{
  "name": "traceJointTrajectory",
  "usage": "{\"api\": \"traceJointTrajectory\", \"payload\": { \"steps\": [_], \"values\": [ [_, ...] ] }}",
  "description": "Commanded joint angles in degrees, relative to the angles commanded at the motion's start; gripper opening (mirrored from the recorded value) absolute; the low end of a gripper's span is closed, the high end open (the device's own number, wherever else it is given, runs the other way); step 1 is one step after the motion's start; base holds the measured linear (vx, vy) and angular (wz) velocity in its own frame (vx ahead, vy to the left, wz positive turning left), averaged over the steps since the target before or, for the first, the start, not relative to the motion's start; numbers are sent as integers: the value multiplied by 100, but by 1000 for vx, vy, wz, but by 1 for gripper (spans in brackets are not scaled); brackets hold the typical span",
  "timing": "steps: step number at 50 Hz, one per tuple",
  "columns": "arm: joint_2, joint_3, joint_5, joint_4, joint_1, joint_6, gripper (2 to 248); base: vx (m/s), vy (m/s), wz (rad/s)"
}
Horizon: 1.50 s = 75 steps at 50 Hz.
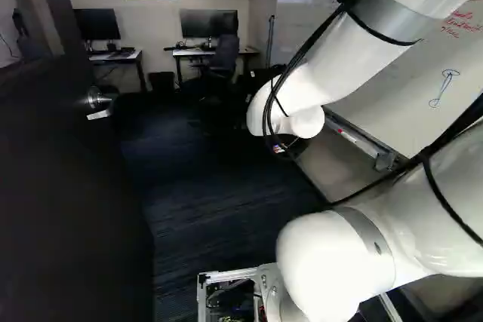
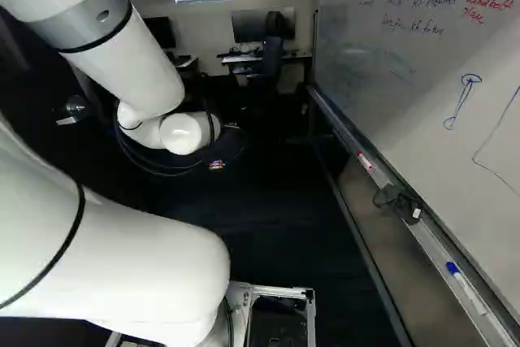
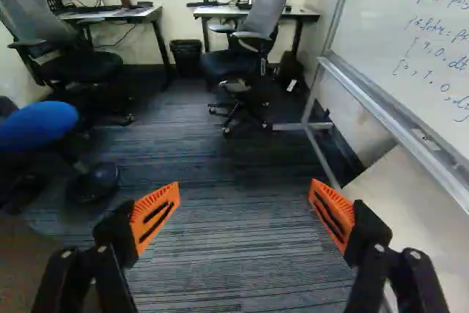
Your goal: Open the door and move inside
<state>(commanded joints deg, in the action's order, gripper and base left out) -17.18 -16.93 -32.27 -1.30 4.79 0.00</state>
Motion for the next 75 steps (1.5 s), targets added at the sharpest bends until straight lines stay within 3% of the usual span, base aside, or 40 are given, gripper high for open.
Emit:
{"api": "traceJointTrajectory", "payload": {
  "steps": [75],
  "values": [
    [0, 0, 0, 0, 0, 0, 247, 185, 7, -7]
  ]
}}
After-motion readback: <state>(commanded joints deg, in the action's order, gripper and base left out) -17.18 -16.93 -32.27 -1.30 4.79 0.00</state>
